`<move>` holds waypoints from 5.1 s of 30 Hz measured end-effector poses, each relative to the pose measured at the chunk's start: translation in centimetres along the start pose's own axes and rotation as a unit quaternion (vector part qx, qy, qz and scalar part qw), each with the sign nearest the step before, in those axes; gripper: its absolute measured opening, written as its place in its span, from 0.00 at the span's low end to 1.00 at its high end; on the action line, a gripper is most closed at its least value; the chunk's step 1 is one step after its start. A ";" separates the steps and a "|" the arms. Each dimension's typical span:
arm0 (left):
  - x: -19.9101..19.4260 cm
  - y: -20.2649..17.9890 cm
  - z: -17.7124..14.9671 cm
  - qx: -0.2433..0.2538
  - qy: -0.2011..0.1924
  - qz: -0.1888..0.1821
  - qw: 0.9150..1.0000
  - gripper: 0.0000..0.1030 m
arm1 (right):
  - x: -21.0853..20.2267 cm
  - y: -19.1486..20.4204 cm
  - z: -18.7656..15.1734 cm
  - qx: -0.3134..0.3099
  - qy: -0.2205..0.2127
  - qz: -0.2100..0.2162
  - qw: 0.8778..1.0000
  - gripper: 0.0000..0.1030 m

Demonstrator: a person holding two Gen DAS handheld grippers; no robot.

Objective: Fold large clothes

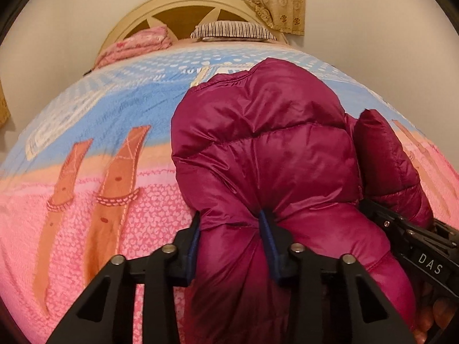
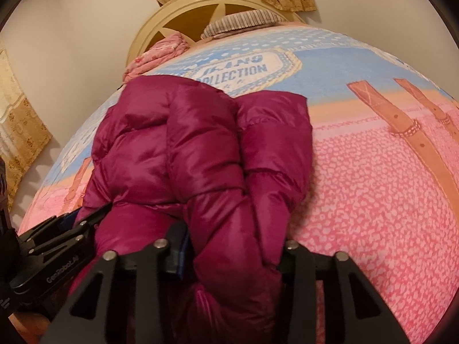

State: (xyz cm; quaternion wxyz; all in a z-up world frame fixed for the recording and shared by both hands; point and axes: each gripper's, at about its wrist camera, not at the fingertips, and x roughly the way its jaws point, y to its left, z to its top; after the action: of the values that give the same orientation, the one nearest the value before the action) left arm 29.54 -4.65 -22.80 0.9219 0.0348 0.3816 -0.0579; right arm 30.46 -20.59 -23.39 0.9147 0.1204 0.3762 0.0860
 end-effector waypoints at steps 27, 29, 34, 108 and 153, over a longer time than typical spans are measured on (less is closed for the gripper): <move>-13.0 3.4 -1.6 0.002 -0.086 0.076 0.993 0.17 | -5.4 8.1 -0.3 -0.062 -0.028 0.086 0.994 0.24; -13.6 4.4 -1.8 -0.004 -0.088 0.083 0.993 0.17 | -5.3 9.5 -0.2 -0.073 -0.027 0.095 0.992 0.24; -15.1 7.0 -2.5 -0.024 -0.092 0.102 0.990 0.17 | -5.0 12.1 0.0 -0.095 -0.024 0.114 0.989 0.24; -11.5 23.3 -10.8 -0.159 -0.020 0.202 0.966 0.27 | 4.8 24.5 -3.5 -0.188 0.094 0.161 0.964 0.26; -34.3 17.4 -10.2 -0.160 -0.201 0.243 0.935 0.79 | -15.8 25.3 -3.3 -0.217 -0.088 0.151 0.960 0.75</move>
State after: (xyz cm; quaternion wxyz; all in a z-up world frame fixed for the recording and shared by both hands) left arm 0.66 16.43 -5.38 0.9585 -0.0340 0.1726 0.2244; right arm 15.34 0.18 -7.88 0.9247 -0.0186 0.2442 0.2914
